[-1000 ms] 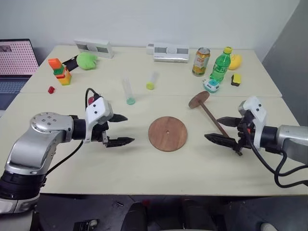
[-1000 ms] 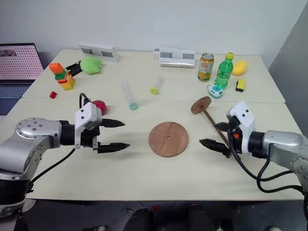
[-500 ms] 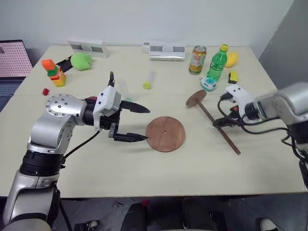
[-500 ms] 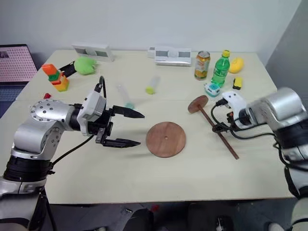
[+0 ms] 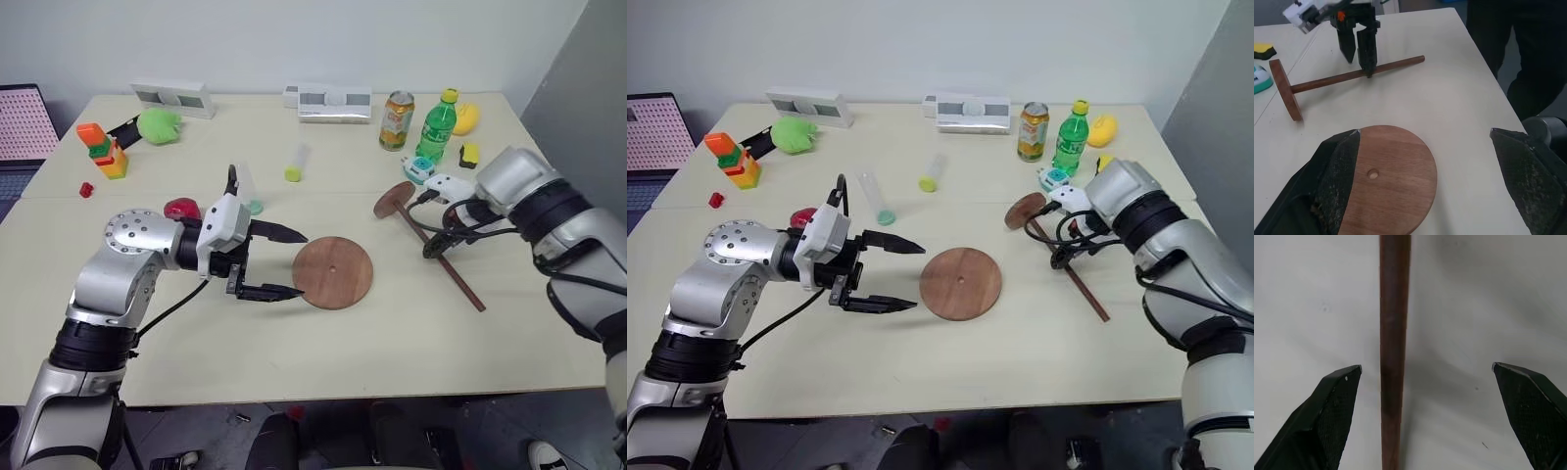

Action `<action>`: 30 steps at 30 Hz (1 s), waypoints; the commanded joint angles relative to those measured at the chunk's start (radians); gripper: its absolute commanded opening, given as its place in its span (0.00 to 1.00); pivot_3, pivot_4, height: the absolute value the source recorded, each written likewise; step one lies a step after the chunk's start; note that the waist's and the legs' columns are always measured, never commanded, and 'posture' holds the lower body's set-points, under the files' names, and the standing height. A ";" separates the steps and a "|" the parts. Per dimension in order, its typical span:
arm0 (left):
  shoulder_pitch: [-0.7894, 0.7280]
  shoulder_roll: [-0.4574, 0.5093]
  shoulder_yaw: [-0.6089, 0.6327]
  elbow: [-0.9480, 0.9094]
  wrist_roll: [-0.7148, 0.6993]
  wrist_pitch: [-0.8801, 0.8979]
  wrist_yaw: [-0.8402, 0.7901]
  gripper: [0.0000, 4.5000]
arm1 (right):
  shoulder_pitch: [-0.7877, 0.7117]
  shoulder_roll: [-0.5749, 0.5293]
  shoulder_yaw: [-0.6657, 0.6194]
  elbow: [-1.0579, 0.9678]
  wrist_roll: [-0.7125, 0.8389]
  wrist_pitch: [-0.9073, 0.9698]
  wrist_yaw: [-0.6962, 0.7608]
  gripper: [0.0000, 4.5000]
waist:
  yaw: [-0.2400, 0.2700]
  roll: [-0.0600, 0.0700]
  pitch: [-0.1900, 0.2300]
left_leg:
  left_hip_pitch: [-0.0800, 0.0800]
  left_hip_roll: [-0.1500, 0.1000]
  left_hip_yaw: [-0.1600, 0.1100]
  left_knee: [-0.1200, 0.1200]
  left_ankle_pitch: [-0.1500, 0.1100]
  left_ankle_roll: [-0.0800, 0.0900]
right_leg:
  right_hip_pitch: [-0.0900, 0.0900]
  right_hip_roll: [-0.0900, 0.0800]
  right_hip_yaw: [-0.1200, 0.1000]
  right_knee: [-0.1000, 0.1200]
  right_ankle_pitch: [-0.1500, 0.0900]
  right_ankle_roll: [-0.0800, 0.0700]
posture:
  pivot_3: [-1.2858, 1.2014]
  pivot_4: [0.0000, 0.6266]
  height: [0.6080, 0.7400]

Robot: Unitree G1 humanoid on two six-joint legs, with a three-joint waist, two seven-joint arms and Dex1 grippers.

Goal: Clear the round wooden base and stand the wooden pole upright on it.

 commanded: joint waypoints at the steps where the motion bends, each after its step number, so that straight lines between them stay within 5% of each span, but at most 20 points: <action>1: -0.018 -0.003 0.007 -0.031 0.001 -0.014 0.016 1.00 | 0.000 0.003 -0.051 0.035 -0.062 -0.036 0.017 0.87 | 0.000 0.000 0.000 | 0.000 0.000 0.000 0.000 0.000 0.000 | 0.000 0.000 0.000 0.000 0.000 0.000 | 0.52 0.24 1.00; 9: -0.007 -0.003 -0.002 -0.048 0.000 -0.008 0.018 1.00 | 0.069 0.030 -0.133 -0.050 -0.124 -0.035 -0.018 0.43 | -0.005 0.000 0.000 | 0.000 0.000 0.000 0.000 0.000 0.000 | 0.000 0.000 0.000 0.001 0.000 0.000 | 0.52 0.24 1.00; 16: -0.014 0.013 -0.003 -0.050 -0.013 0.013 0.006 1.00 | 0.247 0.023 -0.314 -0.336 -0.101 0.170 -0.143 0.07 | -0.005 0.000 -0.001 | 0.001 0.001 -0.001 0.001 0.000 0.000 | 0.001 0.000 -0.001 0.001 0.000 0.000 | 0.52 0.24 1.00; 23: -0.026 0.034 -0.036 0.018 0.042 -0.044 -0.047 1.00 | 0.357 0.083 -0.662 -0.505 -0.084 0.347 -0.320 0.05 | -0.004 -0.001 -0.001 | 0.002 0.000 -0.002 0.000 0.000 0.000 | 0.003 0.001 -0.002 0.001 0.000 0.000 | 0.52 0.24 1.00; 30: -0.088 0.017 -0.040 0.114 0.055 -0.056 -0.063 1.00 | 0.427 0.254 -1.081 -0.887 -0.001 0.199 -0.472 0.05 | -0.007 0.001 0.000 | 0.001 0.000 -0.001 0.000 0.000 0.000 | 0.002 0.001 -0.001 0.001 0.000 0.000 | 0.52 0.24 1.00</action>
